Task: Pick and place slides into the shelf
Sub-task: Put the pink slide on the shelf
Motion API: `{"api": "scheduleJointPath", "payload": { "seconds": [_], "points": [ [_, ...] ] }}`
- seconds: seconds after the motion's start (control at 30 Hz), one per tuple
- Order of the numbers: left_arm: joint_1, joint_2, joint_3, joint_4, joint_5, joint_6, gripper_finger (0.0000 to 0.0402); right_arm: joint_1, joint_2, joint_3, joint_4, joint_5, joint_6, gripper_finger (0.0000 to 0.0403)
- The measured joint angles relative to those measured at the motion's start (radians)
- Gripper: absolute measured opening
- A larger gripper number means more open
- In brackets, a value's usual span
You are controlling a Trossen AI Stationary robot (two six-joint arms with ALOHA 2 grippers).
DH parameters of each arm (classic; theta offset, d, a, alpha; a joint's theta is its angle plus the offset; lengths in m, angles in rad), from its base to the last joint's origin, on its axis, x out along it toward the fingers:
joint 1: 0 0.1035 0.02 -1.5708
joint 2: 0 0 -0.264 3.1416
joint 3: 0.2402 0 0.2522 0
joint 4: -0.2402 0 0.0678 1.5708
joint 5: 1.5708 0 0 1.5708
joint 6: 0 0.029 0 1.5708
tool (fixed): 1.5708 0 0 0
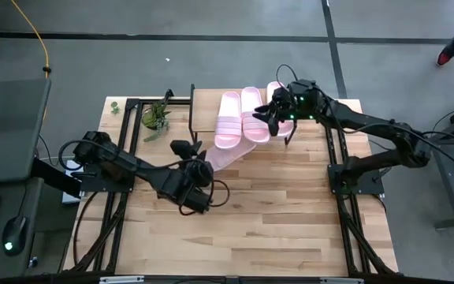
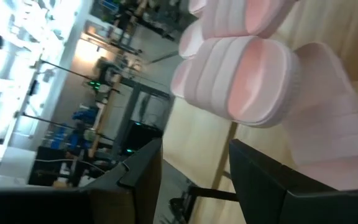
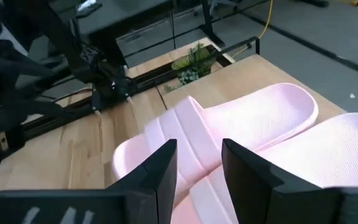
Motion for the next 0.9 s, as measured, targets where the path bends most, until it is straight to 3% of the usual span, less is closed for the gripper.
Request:
{"api": "scheduleJointPath", "payload": {
  "seconds": [0.27,0.43,0.7,0.9],
  "points": [
    [0.015,0.001,-0.003,-0.222,-0.024,-0.228,0.0168,-0.098,0.128,0.000,0.120,-0.173,0.009,0.0119],
    [0.025,-0.036,-0.041,-0.226,-0.065,-0.268,0.0168,-0.135,0.221,0.087,0.103,-0.253,0.015,0.0119],
    [0.101,-0.171,-0.094,-0.225,-0.079,-0.305,0.0168,-0.133,0.419,0.423,-0.250,-0.294,-0.105,0.0119],
    [0.151,-0.297,-0.098,-0.222,-0.069,-0.241,0.0168,-0.143,0.549,0.649,-0.534,-0.304,-0.243,0.0119]
  ]
}}
